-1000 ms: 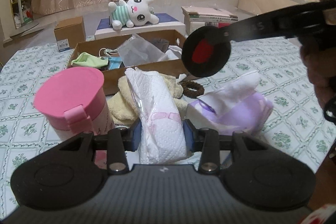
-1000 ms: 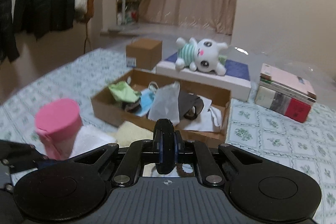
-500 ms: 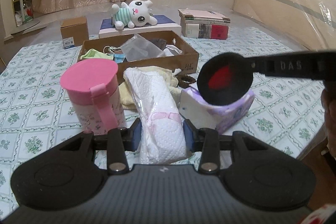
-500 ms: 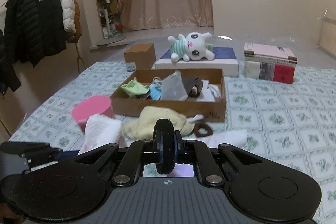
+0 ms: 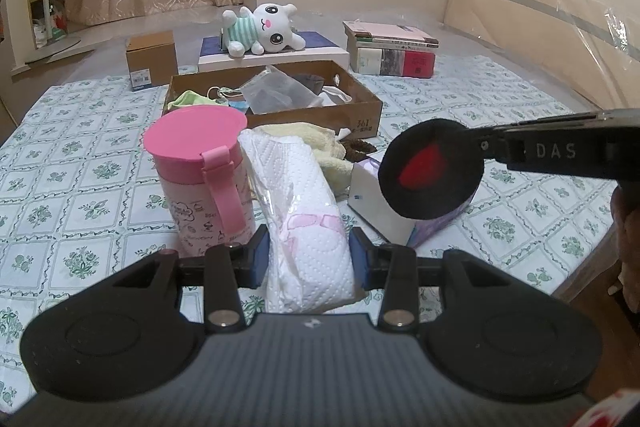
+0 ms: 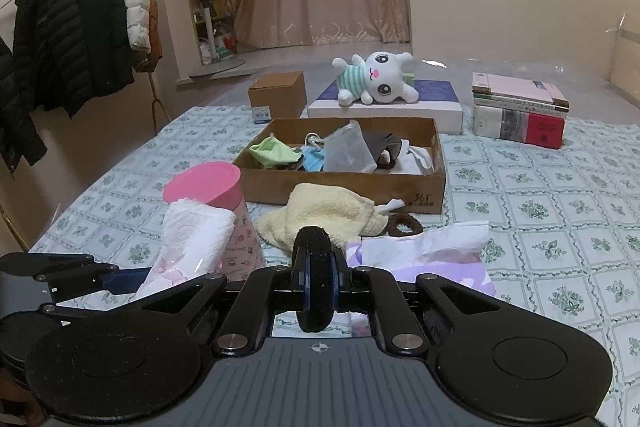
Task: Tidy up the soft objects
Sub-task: 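Lift the white pad and black disc above the pile with both tools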
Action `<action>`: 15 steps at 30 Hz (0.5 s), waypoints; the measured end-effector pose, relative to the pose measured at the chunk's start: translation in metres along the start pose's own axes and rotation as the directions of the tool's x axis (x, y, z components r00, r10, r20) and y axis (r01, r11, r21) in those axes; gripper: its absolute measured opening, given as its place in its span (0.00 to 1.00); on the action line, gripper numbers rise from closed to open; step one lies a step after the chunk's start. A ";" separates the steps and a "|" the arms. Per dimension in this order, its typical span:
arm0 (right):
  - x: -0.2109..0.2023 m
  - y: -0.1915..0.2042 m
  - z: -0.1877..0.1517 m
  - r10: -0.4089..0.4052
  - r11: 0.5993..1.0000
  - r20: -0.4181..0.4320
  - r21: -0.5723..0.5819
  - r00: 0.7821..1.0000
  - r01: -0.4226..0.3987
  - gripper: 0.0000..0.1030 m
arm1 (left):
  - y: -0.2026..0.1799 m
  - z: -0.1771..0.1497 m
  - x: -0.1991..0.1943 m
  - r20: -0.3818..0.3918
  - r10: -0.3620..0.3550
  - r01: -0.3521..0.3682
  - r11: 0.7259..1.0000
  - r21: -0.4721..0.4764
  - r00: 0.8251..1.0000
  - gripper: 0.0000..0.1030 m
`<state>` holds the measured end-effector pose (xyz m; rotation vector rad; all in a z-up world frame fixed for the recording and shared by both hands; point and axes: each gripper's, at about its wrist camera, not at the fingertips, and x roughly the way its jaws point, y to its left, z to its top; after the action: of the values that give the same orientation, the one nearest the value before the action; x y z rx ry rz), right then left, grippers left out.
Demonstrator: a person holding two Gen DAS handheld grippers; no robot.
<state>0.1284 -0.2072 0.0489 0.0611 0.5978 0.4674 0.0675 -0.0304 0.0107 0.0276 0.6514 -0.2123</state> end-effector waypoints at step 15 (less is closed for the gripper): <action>-0.001 0.002 0.001 -0.007 1.000 0.007 -0.003 1.000 0.007 0.09 | 0.000 0.006 -0.003 0.005 -0.033 0.033 0.999 0.013 0.999 0.37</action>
<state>0.1276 -0.2054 0.0509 0.0571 0.5905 0.4610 0.0690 -0.0302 0.0173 0.0288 0.6454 -0.2488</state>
